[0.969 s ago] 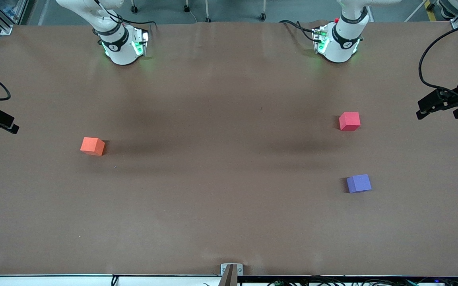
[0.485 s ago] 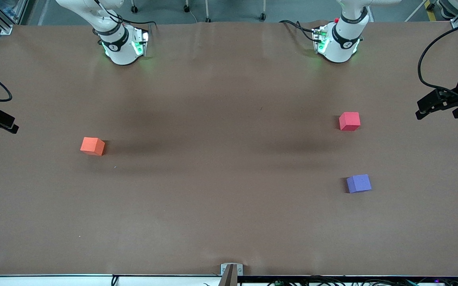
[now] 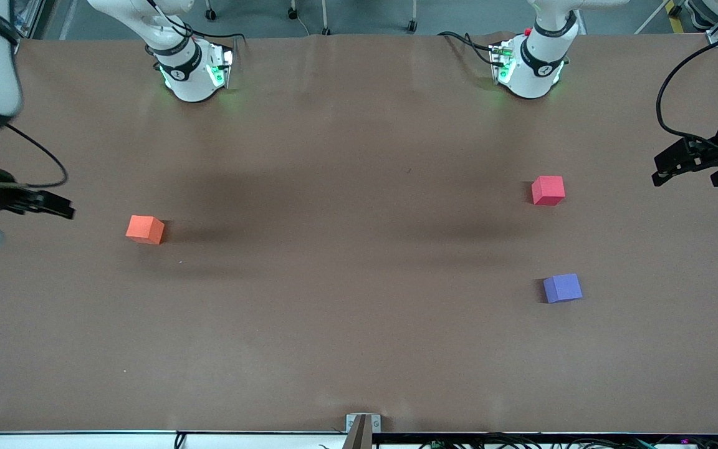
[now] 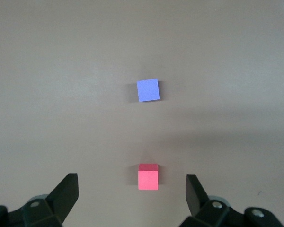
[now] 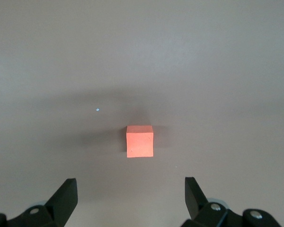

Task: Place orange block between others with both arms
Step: 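Reach the right gripper down to the orange cube and grasp it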

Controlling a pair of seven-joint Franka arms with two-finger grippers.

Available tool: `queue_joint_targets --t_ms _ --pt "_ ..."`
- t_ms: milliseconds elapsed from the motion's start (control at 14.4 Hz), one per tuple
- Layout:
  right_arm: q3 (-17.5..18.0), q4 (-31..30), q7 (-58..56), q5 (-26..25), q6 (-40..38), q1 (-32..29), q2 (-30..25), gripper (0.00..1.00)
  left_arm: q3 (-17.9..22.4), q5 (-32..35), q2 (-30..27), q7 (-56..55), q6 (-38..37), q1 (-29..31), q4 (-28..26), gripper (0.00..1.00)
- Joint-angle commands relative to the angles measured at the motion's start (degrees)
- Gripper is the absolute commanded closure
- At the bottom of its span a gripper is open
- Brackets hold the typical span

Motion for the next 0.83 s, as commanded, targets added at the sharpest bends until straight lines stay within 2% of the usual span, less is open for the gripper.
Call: queue_joint_targets --t_ms 0,346,623,762 --pt "0.43 -7.34 -0.27 -0.82 5.90 -0.25 0.70 0.00 -0.34 -0.45 -1.49 1.07 0.28 0.44 -1.37 0.00" --pt "0.43 -8.40 -0.36 -0.82 8.99 -2.10 10.11 0.00 -0.34 -0.54 -1.49 0.98 0.46 0.53 -1.37 0.00" --pt "0.43 -17.34 -1.05 -0.82 20.13 -2.36 10.73 0.00 -0.34 -0.54 -1.49 0.98 0.46 0.53 -1.37 0.00" --pt "0.43 -19.82 -1.32 -0.73 22.61 -2.19 10.73 0.00 -0.34 -0.54 -1.49 0.98 0.55 0.53 -1.37 0.00"
